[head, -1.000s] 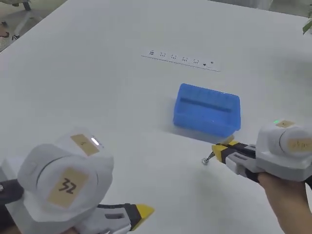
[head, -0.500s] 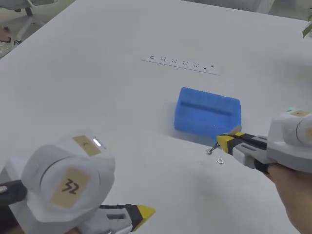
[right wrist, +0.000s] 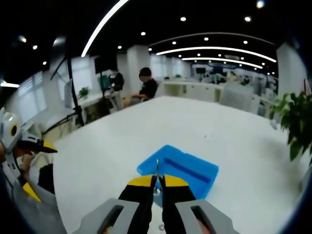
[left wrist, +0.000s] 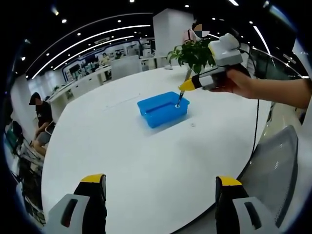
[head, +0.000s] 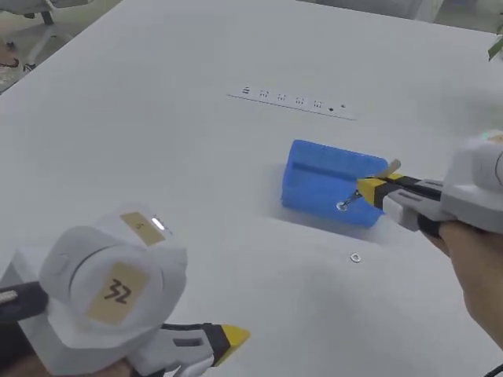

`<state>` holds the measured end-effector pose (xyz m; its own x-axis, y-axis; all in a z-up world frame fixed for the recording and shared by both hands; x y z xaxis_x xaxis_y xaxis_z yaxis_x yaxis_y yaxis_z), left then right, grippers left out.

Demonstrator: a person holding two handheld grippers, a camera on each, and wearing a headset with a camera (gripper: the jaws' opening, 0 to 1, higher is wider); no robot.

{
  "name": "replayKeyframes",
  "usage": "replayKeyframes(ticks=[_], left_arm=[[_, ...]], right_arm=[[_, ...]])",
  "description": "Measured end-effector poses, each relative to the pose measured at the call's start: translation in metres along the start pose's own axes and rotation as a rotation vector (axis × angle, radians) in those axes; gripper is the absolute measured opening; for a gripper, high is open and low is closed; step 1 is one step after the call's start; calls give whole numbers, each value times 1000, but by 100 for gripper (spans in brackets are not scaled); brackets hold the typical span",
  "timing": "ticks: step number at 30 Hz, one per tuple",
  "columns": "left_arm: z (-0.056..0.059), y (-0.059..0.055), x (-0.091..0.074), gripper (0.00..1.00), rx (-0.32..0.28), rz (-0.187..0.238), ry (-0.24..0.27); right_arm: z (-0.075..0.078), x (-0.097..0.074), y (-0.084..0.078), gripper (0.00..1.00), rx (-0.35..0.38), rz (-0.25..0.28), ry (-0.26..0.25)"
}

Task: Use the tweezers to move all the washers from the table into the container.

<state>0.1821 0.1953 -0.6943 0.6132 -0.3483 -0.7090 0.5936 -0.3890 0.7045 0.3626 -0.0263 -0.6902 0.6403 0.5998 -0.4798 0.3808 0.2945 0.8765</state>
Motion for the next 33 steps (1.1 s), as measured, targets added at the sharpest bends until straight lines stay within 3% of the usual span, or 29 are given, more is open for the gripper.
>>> replayKeyframes(ticks=[9, 17, 25, 33], left_arm=[[-1, 1, 1, 95, 4, -4, 0], [-1, 2, 0, 95, 3, 1, 4], [0, 2, 3, 95, -4, 2, -3], [-3, 0, 3, 95, -11, 0, 4]], right_arm=[[12, 10, 13, 2, 1, 30, -45], [24, 30, 9, 2, 12, 7, -72], [36, 48, -4, 2, 10, -54, -80], [39, 67, -20, 2, 18, -100, -71]])
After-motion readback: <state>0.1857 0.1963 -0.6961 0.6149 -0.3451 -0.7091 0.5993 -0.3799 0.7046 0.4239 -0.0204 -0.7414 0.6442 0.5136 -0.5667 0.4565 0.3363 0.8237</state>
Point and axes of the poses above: the centre of the closed fingertips' face, and the gripper's own axes: x roughly forward along the fingers, z roughly to its right, y roughly out of its top, the point moved 8 cm from there along -x, roughly backward along the fingers, and after that the axes turned 4 degrees about -y, right-handed, at the moved point
